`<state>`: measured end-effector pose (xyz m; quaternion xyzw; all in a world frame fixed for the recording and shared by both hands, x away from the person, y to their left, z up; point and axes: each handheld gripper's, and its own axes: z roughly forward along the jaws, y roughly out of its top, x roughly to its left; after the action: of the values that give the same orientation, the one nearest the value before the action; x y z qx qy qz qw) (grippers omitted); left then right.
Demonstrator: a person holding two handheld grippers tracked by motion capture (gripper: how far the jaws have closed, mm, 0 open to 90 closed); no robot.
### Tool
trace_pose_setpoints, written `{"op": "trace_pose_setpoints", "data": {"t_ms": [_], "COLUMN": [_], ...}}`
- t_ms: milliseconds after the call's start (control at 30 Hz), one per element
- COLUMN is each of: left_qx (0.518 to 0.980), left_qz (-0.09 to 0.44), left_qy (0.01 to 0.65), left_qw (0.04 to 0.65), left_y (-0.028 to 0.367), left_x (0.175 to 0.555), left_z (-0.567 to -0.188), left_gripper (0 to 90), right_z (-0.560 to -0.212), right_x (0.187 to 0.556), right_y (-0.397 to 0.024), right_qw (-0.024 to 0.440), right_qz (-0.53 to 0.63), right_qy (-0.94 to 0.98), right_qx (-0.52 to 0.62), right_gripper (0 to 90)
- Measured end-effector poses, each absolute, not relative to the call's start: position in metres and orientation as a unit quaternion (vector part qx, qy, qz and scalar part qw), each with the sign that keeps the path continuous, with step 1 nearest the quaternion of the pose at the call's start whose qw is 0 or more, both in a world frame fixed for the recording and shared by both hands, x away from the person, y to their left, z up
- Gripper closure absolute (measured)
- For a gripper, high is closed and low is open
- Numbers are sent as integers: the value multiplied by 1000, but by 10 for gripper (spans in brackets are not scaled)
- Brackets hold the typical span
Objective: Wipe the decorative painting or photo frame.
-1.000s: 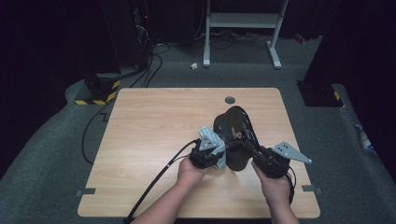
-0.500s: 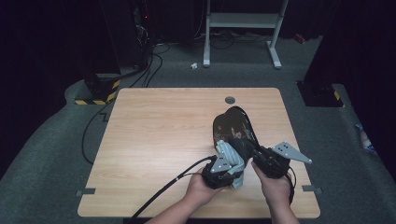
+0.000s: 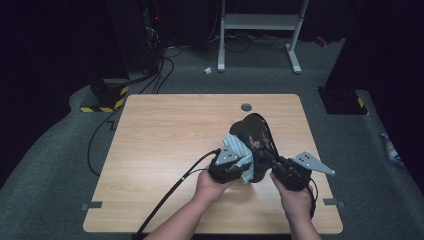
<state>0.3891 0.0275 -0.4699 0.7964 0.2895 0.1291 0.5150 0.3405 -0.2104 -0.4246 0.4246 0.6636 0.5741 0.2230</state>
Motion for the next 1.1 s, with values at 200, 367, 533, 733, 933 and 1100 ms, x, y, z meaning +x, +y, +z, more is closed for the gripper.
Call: {"op": "trace_pose_setpoints", "data": {"t_ms": [200,367,533,733,933,1100], "left_qx": [812,822,834,833,809,804], "left_qz": [133,132,114,86,94,129], "left_qy": [332,317,275,230,227,253], "left_qw": [460,454,464,496,534,522], "left_y": [40,34,17,2,9,27], "left_x": [406,394,369,345,350,362], "left_z": [-500,-513,-509,-494,-472,-470], "left_gripper": [714,716,715,715,714,714], "right_z": [-424,-425,-425,-425,-425,-425], "right_x": [340,340,340,340,340,340], "right_y": [-209,-209,-208,-208,-208,-208], "right_qw": [225,224,226,226,226,226], "right_qz": [573,574,573,575,575,575], "right_qy": [665,665,664,665,665,666], "right_qx": [422,423,423,420,419,418], "right_gripper": [798,798,799,799,799,798]}}
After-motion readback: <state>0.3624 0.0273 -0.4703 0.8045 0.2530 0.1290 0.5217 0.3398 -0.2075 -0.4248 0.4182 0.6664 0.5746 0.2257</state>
